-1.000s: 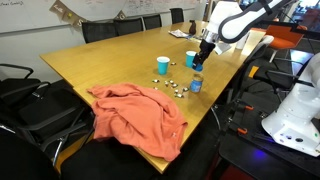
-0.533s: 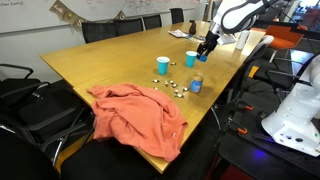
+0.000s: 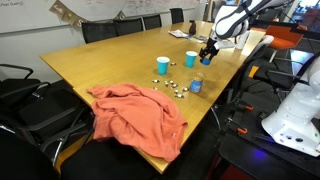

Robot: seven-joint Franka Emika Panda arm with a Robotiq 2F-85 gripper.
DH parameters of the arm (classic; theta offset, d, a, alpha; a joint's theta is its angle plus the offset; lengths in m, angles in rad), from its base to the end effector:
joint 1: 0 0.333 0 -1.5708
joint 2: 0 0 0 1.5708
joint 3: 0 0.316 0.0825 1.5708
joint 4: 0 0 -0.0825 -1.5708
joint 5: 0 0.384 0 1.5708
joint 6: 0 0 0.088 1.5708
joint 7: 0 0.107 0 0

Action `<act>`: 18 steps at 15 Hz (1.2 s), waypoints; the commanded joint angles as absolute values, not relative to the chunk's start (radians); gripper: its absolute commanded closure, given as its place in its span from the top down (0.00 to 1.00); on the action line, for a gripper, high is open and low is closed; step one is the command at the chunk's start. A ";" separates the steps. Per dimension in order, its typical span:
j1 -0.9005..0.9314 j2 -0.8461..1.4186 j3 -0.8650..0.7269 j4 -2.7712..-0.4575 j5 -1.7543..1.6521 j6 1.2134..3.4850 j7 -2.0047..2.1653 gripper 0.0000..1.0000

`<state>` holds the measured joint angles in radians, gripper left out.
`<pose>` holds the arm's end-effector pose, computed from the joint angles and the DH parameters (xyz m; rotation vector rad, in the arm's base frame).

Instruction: Remove the lid from the jar

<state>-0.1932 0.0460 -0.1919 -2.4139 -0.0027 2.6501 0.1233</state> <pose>0.4723 -0.1915 0.3107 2.9947 -0.7728 0.2917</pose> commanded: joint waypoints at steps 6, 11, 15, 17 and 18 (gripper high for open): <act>-0.198 0.300 -0.220 -2.268 0.036 2.640 0.183 0.54; -0.199 0.360 -0.227 -2.230 0.041 2.634 0.180 0.96; -0.201 0.291 -0.217 -2.249 0.050 2.618 0.151 1.00; -0.219 0.194 -0.195 -2.277 0.077 2.561 0.092 1.00; -0.223 0.143 -0.192 -2.288 0.082 2.521 0.059 1.00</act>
